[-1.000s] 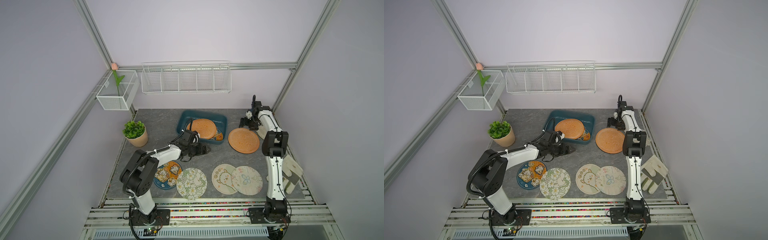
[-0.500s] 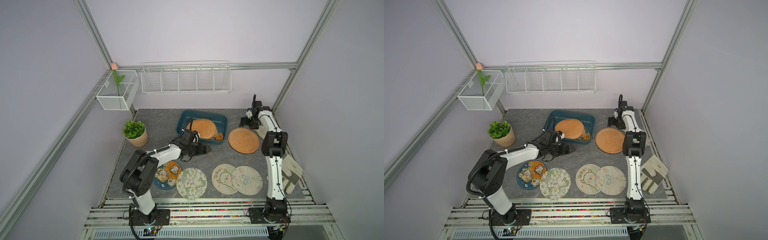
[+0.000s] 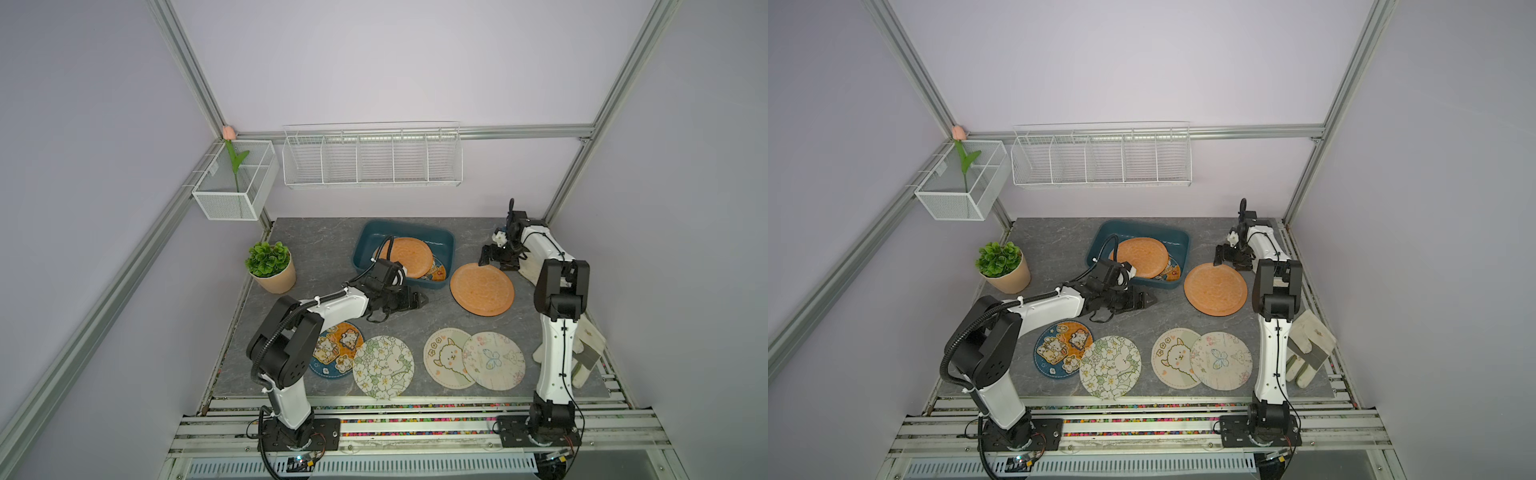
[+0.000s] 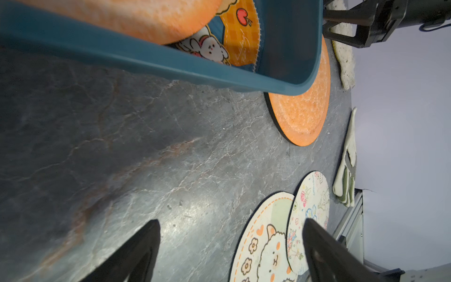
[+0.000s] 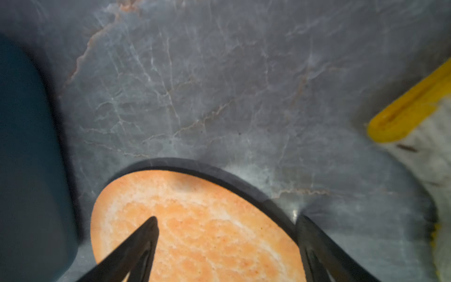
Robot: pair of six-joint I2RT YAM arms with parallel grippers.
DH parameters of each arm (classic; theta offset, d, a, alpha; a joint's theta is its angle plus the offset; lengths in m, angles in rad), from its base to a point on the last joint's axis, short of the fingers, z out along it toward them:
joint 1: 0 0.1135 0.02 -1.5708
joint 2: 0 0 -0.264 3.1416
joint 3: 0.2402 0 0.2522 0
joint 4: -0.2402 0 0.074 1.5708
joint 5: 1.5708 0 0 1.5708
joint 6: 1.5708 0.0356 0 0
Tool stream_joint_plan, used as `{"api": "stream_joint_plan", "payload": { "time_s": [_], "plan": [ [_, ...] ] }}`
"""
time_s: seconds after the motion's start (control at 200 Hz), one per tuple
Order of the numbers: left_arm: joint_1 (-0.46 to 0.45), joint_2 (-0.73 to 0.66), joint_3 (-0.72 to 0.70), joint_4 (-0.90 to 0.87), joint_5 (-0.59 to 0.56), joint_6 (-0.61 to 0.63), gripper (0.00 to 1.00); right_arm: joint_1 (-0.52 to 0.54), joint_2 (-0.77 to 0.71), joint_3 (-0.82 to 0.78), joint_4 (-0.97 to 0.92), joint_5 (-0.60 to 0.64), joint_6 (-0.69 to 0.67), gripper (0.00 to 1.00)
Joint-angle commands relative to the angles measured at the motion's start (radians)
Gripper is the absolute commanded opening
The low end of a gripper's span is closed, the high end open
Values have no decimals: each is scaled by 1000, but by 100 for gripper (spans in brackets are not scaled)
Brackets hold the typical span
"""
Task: Put the coasters into the storage box
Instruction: Move the coaster to the center of the board.
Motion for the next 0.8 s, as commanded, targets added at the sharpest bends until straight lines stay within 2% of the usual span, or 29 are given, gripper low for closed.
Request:
{"api": "stream_joint_plan", "payload": {
  "time_s": [0.0, 0.425, 0.795],
  "plan": [
    [-13, 15, 41, 12, -2, 6, 91, 10, -16, -88, -49, -31, -7, 91],
    [-57, 48, 83, 26, -18, -3, 91, 31, -164, -312, -8, -69, 16, 91],
    [-100, 104, 107, 115, -52, -68, 88, 39, -267, -458, 7, -106, 8, 92]
  ]
}}
